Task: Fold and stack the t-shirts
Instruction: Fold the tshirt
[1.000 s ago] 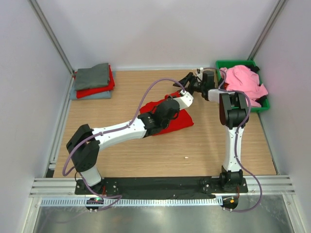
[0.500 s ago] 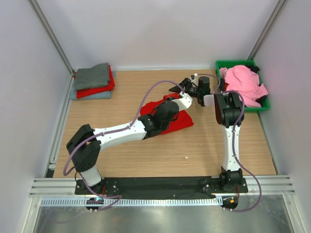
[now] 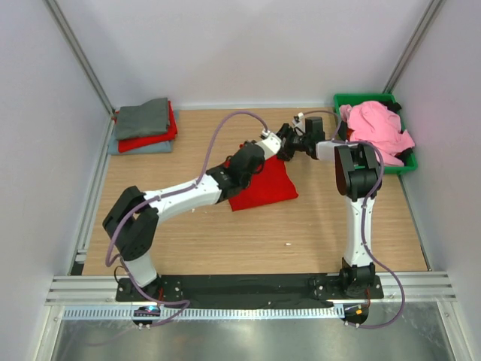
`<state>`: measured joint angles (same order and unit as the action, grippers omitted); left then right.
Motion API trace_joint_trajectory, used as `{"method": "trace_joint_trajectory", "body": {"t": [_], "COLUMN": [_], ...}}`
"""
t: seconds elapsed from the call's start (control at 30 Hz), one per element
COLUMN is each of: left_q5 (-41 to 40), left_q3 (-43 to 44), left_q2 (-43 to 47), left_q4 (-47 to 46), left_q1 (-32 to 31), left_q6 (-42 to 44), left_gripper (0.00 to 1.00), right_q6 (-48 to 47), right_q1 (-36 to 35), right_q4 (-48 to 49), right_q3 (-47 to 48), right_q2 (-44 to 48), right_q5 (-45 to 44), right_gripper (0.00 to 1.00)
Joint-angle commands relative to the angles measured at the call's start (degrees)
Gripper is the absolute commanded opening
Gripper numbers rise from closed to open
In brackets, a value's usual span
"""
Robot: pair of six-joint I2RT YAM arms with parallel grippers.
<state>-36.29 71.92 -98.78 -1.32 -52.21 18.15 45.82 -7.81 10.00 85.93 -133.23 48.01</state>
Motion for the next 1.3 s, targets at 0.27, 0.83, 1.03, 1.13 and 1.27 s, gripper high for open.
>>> {"method": "trace_joint_trajectory", "body": {"t": [0.27, 0.83, 1.03, 1.13, 1.27], "left_q5": [17.8, 17.9, 20.5, 17.6, 25.4], "left_q3": [15.3, 15.7, 2.4, 0.3, 2.3], "left_q2": [-16.4, -2.0, 9.3, 9.1, 2.3], "left_q4": [8.9, 20.4, 20.7, 20.8, 20.1], "left_q1": [17.9, 19.3, 16.5, 17.3, 21.5], "left_q6": [-11.8, -30.3, -34.6, -34.2, -38.0], "left_gripper": [0.28, 0.86, 0.85, 0.87, 0.83], "right_q6": [-5.9, -13.4, -14.5, -14.9, -15.1], "right_q1": [1.0, 1.1, 0.4, 0.1, -0.6], "right_q4": [-11.8, -23.5, -23.9, -24.8, -25.2], "right_q3": [-0.4, -2.0, -1.5, 0.5, 3.1], "right_q2": [3.9, 18.8, 16.3, 13.8, 11.5], "right_q5": [-7.8, -16.9, -17.8, -18.2, -18.8], "right_gripper": [0.65, 0.72, 0.71, 0.69, 0.68]}}
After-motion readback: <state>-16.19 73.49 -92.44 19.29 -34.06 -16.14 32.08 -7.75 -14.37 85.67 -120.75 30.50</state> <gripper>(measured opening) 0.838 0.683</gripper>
